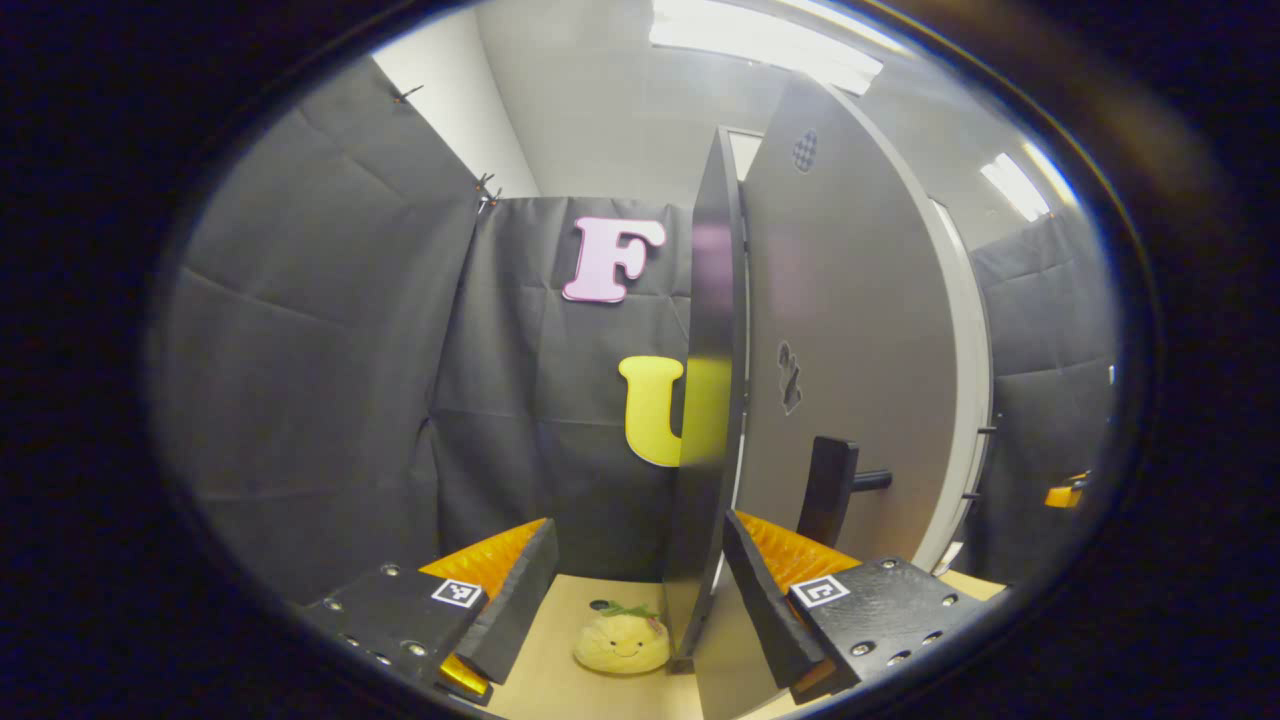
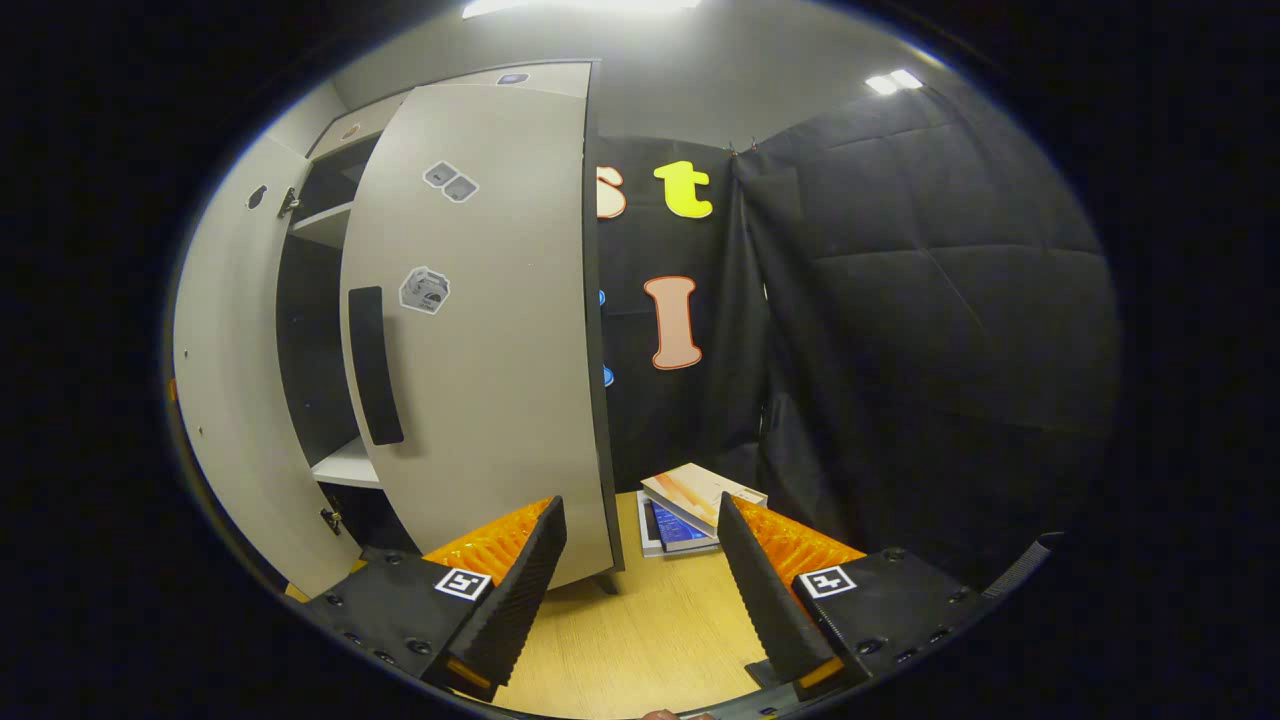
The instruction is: Grab one shoe with the right hand and put it into the shoe cabinet, grab the other shoe with the left hand and put it into the shoe cabinet; then close the right door with the right hand and the left door with the left hand.
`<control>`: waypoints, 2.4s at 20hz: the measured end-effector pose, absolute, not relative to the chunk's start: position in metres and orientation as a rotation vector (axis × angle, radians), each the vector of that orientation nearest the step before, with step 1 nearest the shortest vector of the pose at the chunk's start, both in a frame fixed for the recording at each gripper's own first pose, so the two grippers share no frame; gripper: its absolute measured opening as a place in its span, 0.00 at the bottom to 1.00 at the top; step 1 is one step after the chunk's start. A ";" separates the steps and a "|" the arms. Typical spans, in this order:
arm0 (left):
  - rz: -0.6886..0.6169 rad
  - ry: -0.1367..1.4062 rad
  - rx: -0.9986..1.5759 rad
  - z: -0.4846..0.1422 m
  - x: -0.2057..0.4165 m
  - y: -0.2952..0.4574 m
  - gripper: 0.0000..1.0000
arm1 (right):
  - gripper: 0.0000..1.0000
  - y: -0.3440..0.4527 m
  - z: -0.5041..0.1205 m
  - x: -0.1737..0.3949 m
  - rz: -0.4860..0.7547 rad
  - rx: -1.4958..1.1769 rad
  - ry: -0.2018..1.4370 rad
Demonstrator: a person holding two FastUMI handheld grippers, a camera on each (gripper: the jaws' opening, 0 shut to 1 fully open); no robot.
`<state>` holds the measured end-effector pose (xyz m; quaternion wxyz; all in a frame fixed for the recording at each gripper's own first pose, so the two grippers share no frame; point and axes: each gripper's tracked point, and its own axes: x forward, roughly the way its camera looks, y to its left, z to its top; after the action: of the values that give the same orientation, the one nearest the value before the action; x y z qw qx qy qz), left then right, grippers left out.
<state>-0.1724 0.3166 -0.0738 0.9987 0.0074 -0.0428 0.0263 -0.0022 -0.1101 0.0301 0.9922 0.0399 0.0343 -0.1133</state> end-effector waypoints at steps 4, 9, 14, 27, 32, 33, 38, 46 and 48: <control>0.017 -0.025 0.164 -0.083 -0.170 0.292 0.96 | 0.93 -0.083 0.025 0.011 -0.195 0.045 0.090; -0.074 -0.001 0.096 -0.089 -0.154 0.236 0.89 | 0.96 -0.054 0.005 0.024 -0.124 0.046 0.117; -0.017 -0.003 0.034 -0.087 -0.133 0.200 0.89 | 0.96 -0.070 -0.013 0.018 -0.134 0.091 0.143; 0.010 0.022 -0.034 -0.109 -0.066 0.113 0.90 | 0.96 -0.132 -0.065 -0.042 -0.284 0.167 0.208; -0.027 0.052 -0.124 -0.118 -0.075 0.106 0.90 | 0.92 -0.128 -0.063 -0.042 -0.274 0.187 0.207; -0.031 0.049 -0.121 -0.118 -0.081 0.104 0.89 | 0.96 -0.124 -0.060 -0.040 -0.264 0.185 0.202; -0.022 0.007 -0.060 -0.113 -0.126 0.114 0.89 | 0.96 -0.101 -0.037 -0.026 -0.197 0.174 0.153; -0.020 -0.053 -0.006 -0.119 -0.207 0.133 0.89 | 0.92 -0.044 0.001 0.002 -0.109 0.130 0.063; -0.009 -0.043 0.003 -0.127 -0.219 0.134 0.89 | 0.92 -0.029 0.007 0.000 -0.077 0.121 0.040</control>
<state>-0.2193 0.1337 -0.1271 0.9998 0.0017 -0.0214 -0.0046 0.0004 -0.0288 0.0068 0.9972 0.0605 0.0201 -0.0383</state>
